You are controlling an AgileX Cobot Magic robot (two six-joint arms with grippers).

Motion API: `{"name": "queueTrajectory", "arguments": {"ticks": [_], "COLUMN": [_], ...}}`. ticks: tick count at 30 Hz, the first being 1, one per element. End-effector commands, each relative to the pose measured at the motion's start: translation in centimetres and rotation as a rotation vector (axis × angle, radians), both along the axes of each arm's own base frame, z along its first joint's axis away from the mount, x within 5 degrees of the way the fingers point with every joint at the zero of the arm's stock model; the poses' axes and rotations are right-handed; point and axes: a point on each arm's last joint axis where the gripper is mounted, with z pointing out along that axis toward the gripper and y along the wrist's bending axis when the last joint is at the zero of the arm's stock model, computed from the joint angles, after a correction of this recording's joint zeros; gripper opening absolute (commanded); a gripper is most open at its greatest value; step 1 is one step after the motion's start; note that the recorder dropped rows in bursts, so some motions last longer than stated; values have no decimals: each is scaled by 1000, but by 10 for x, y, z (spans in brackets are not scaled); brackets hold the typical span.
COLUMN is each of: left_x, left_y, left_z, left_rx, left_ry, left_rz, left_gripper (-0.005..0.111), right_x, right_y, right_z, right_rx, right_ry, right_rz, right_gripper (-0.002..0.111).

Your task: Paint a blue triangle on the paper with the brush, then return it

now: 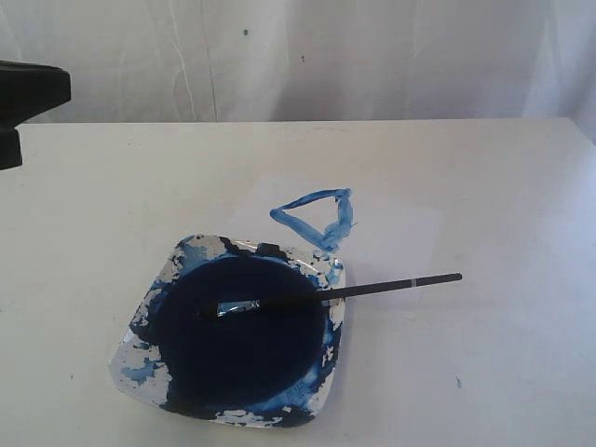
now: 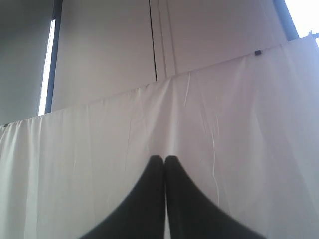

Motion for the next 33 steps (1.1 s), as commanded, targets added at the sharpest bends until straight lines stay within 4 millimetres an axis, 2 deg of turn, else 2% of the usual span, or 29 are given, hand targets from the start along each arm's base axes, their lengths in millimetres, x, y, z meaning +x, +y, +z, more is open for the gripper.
{"name": "queueTrajectory", "arguments": {"ticks": [1, 5, 7, 10, 17, 21, 24, 33], "left_x": [-8, -24, -39, -70, -142, -169, -168, -158], "left_y": [1, 4, 9, 15, 29, 30, 29, 29], "left_z": [5, 17, 27, 29, -4, -26, -42, -63], "left_rx": [-21, -22, 42, 61, -98, -167, -171, -181], "left_ry": [-26, -102, -208, -291, -420, -466, -439, -358], "left_rz": [-2, 14, 38, 47, 99, 67, 57, 72], "left_gripper": [0, 0, 0, 0, 0, 0, 0, 0], "right_x": [-1, -1, -1, -1, -1, -1, -1, 0], "right_y": [-1, -1, -1, -1, -1, -1, -1, 0], "right_z": [0, 0, 0, 0, 0, 0, 0, -1], "right_rx": [-2, -2, -1, -1, -4, -4, -4, -9], "right_ry": [-9, -9, -8, -8, -8, -8, -8, -1], "right_rz": [-8, -8, -8, -8, -8, -8, -8, -6], "right_gripper": [0, 0, 0, 0, 0, 0, 0, 0]}}
